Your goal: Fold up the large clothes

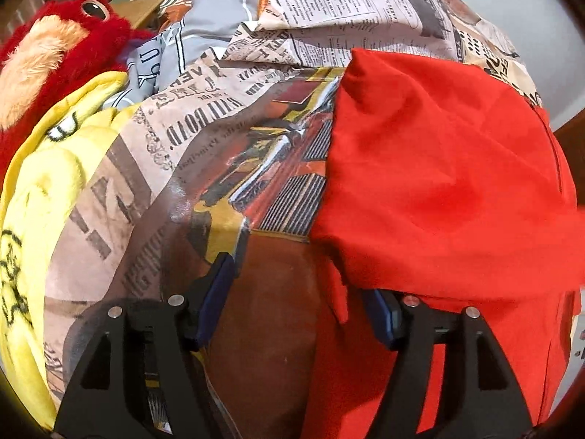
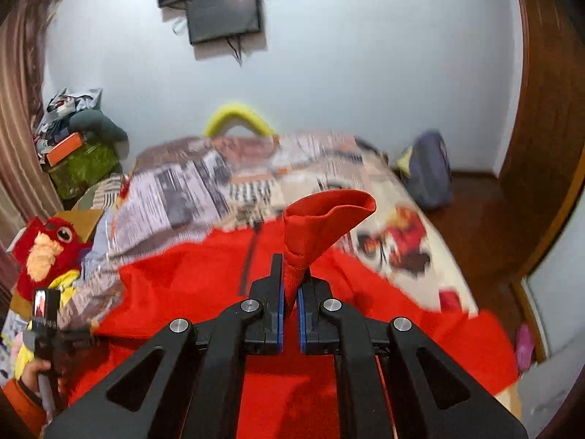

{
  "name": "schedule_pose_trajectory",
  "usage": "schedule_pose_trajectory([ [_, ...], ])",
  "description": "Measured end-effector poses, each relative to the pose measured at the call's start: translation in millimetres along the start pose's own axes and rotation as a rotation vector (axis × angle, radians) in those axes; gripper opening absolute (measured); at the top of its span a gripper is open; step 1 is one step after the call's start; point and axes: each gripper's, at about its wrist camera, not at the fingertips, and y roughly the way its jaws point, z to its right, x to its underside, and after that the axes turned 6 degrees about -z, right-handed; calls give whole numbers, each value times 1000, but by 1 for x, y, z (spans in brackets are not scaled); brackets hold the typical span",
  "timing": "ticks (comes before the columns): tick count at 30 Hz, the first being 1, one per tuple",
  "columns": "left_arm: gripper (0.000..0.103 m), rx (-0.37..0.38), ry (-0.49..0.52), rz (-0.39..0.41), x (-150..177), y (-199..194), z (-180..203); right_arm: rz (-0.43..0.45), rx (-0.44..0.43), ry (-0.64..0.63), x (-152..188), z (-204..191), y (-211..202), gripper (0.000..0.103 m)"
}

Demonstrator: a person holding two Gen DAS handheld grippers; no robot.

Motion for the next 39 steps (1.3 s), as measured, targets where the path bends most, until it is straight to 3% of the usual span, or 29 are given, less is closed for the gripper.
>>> schedule_pose_trajectory([
  [7,69,-40,13,6,4,1,1,-215,-37,71,54,30,38,5],
  [13,71,-59,25,1,5,3,3,-315,-67,112,87,55,36,8],
  [18,71,-78,72,-38,12,-1,12,-370,-29,158,105,70,31,29],
  [23,71,-88,146,11,27,-36,28,-313,9,181,106,83,2,36],
  [27,71,-28,169,70,37,-83,38,-242,13,205,94,92,-33,47],
  [33,71,7,243,223,50,-160,66,-102,-7,259,74,111,-87,55],
  [39,71,83,305,304,59,-200,110,-42,21,298,69,136,-107,58],
])
